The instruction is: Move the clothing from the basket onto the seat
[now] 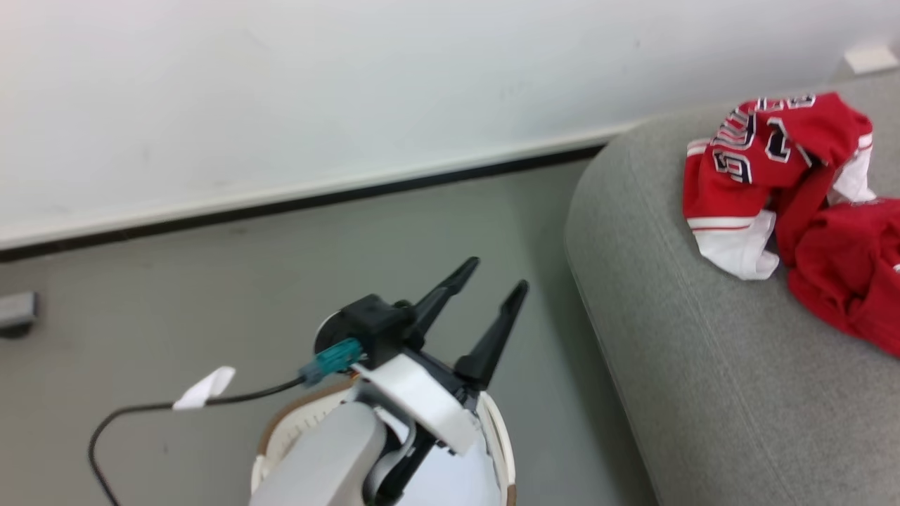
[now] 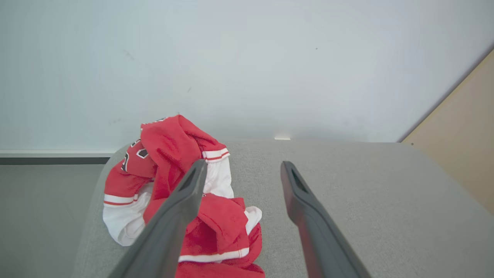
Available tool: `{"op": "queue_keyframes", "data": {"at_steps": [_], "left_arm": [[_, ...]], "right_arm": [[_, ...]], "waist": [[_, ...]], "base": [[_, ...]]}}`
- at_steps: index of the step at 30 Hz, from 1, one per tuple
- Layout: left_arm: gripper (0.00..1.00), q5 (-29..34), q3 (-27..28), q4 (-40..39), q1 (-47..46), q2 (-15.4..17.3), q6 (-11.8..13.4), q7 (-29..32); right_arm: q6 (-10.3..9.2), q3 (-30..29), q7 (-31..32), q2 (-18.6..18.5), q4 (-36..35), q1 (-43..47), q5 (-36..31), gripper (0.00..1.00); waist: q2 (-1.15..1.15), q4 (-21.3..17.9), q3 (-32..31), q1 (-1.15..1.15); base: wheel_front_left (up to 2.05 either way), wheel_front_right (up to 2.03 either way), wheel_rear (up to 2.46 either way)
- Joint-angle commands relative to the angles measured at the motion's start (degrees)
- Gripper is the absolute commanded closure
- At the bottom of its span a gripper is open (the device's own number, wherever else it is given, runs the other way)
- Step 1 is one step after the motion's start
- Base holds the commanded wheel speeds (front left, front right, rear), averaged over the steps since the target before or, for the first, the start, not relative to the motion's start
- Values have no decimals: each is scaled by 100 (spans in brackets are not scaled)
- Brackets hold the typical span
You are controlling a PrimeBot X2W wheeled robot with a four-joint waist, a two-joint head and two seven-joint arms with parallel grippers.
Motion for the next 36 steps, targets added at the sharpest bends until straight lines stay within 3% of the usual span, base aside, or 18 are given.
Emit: {"op": "queue_keyframes", "data": {"at_steps": [1,11,16,22,29,36], "left_arm": [[0,-13,97,-19,175,71,32,-2],[0,50,1363,-264,904,334,368,-3],[0,178,1950,-310,1286,404,623,-3],[0,405,2525,-320,1830,274,797,-3],[0,846,3260,-448,2358,-42,625,-3],[0,1395,3771,-398,2630,-289,333,-3]], "right_arm": [[-13,14,-114,28,-113,81,1,0],[-13,-349,-1275,657,-1016,816,-19,0],[-13,-917,-1414,1225,-1339,1578,-343,0],[-13,-1907,-1414,2205,-2109,2809,-1384,0],[-13,-2632,-1415,3281,-2783,3905,-2322,0],[-13,-2520,-1417,3745,-2694,4043,-2605,0]], "waist": [[0,126,-399,1],[0,513,-945,1],[0,710,-991,1],[0,873,-981,1],[0,903,-918,1],[0,783,-864,1]], "base": [[0,0,0],[0,0,0],[0,0,0],[0,0,0],[0,0,0],[0,0,0]]}}
